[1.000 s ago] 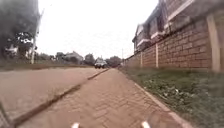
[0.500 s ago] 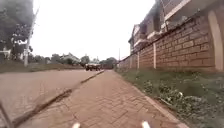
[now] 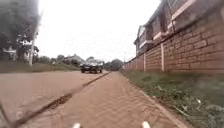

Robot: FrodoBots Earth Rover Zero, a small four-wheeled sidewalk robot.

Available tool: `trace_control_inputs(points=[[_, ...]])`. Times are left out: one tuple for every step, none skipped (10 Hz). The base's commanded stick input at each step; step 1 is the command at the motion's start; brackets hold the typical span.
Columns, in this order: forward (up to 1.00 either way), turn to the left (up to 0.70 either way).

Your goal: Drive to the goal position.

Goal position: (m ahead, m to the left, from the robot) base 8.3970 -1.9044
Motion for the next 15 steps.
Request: trace_control_inputs(points=[[0.7,0.34],[0.7,0.12],[0.7,0.12],[0.7,0.12],[0.7,0.1],[0.7,0.13],[0.7,-0.35],[0.7,-0.35],[0.7,-0.35],[0.7,-0.34],[0.7,-0.32],[0.7,-0.1],[0.7,-0.09],[0.7,-0.35],[0.7,-0.35]])
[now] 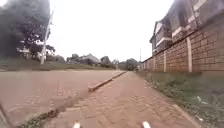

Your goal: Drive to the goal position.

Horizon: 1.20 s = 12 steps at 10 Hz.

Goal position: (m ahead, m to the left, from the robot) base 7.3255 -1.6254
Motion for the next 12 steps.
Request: trace_control_inputs(points=[[0.7,-0.35],[0.7,-0.35],[0.7,-0.34],[0.7,-0.22],[0.7,-0.1],[0.7,0.0],[0.7,0.0],[0.7,0.0],[0.7,0.0],[0.7,0.0],[0.7,0.0],[0.7,0.0]])
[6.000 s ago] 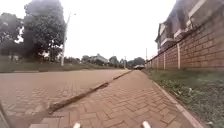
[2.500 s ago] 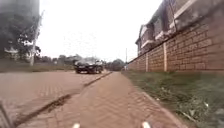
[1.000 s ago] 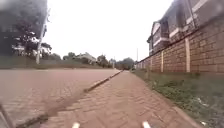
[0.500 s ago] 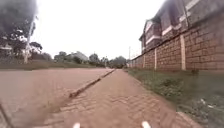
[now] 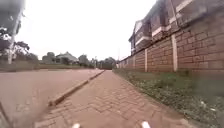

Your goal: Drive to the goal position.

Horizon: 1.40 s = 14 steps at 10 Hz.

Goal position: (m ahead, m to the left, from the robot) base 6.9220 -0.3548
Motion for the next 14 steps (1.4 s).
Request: trace_control_inputs(points=[[0.7,0.0],[0.7,0.0],[0.7,0.0],[0.7,0.0],[0.7,0.0],[0.7,0.0],[0.7,0.0],[0.7,0.0],[0.7,0.0],[0.7,0.13],[0.7,0.15],[0.7,0.16],[0.7,0.13],[0.7,0.16]])
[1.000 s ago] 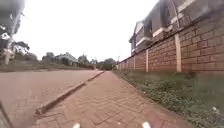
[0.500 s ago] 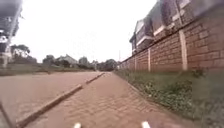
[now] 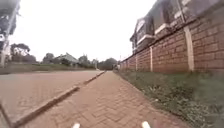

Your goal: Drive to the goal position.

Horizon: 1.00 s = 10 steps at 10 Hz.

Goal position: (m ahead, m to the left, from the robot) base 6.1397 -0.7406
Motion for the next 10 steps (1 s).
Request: trace_control_inputs(points=[[0.7,0.0],[0.7,0.0],[0.7,0.02],[0.7,0.03],[0.7,0.04],[0.7,0.03],[0.7,0.01],[0.7,0.1],[0.7,0.04],[0.7,0.0]])
